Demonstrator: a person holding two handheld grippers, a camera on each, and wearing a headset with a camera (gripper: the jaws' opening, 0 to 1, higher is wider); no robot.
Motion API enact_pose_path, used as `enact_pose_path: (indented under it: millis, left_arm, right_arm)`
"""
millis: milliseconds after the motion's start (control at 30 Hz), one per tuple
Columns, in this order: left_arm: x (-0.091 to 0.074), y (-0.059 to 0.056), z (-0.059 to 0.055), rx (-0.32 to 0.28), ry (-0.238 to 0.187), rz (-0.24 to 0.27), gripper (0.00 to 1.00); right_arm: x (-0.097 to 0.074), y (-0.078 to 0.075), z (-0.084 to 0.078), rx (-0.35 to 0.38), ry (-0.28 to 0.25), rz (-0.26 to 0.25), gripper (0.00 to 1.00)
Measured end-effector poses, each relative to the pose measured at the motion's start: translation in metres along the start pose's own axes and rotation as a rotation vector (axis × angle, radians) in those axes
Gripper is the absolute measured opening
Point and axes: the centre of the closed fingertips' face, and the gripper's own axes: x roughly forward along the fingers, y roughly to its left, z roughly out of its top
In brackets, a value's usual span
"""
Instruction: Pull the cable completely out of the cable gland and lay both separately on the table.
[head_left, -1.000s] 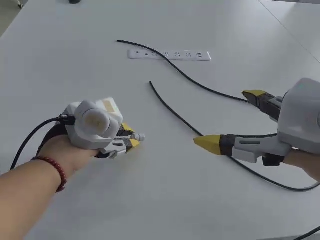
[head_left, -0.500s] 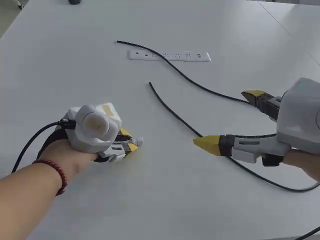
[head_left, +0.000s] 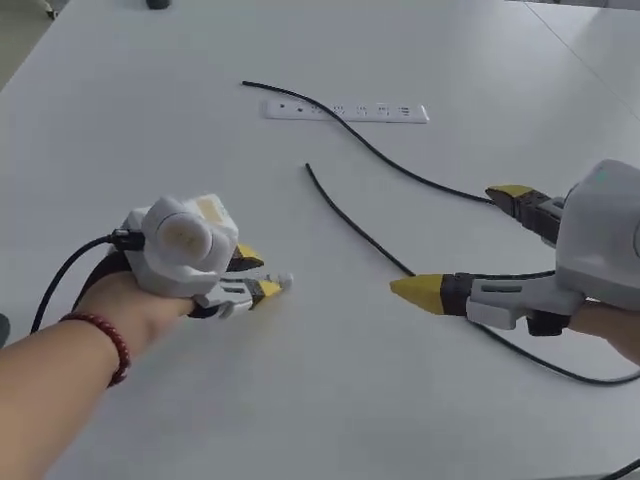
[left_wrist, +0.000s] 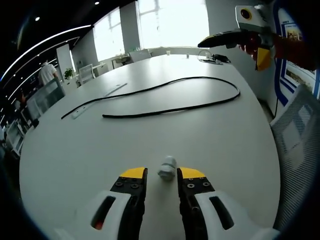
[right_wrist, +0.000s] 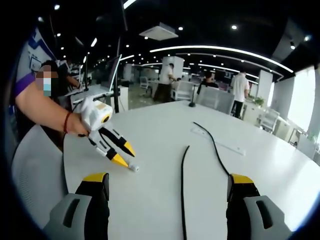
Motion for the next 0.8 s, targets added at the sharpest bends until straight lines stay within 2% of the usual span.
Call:
enact_pose_path:
  millis: [100, 133, 200, 300, 333, 400, 467, 500, 567, 633, 800]
  left_arm:
    - [-0.012, 0.002, 0.008, -0.022, -0.037, 0.010, 0.29]
    - [-0.016, 0.007, 0.013, -0.018, -0.062, 0.025, 0.32]
    - [-0.026, 0.008, 0.020, -0.040, -0.096, 0.033, 0.37]
    - [-0.037, 0.010, 0.031, -0.039, -0.143, 0.058, 0.51]
    - [-0.043, 0.011, 0.040, -0.052, -0.190, 0.067, 0.56]
    - [-0.050, 0.011, 0.045, -0.072, -0.207, 0.071, 0.66]
    - [-0.059, 0.014, 0.052, -0.061, -0.240, 0.103, 0.77]
    - [-0.065, 0.013, 0.059, -0.081, -0.287, 0.106, 0.79]
    - [-0.072, 0.013, 0.058, -0.111, -0.283, 0.114, 0.88]
    - [-0.079, 0.014, 0.060, -0.113, -0.308, 0.142, 0.99]
    - [-0.095, 0.005, 0.060, -0.167, -0.338, 0.131, 0.99]
  right_arm:
    - [0.001, 0.001, 0.000, 0.000, 0.001, 0.004, 0.99]
    - [0.001, 0.001, 0.001, -0.004, -0.005, 0.001, 0.99]
    - [0.002, 0.004, 0.000, 0.003, -0.002, 0.010, 0.99]
    - [0.003, 0.007, 0.002, -0.001, -0.005, 0.016, 0.99]
    - [0.003, 0.008, 0.004, -0.003, -0.010, 0.015, 0.99]
    - [0.004, 0.009, 0.005, -0.003, -0.011, 0.019, 0.99]
    - [0.003, 0.009, 0.007, -0.005, -0.018, 0.020, 0.99]
    - [0.003, 0.009, 0.008, -0.003, -0.019, 0.020, 0.99]
    - [0.002, 0.010, 0.009, -0.007, -0.022, 0.020, 0.99]
    - [0.000, 0.010, 0.009, 0.002, -0.027, 0.019, 0.99]
    - [-0.006, 0.014, 0.008, 0.005, -0.030, 0.018, 0.99]
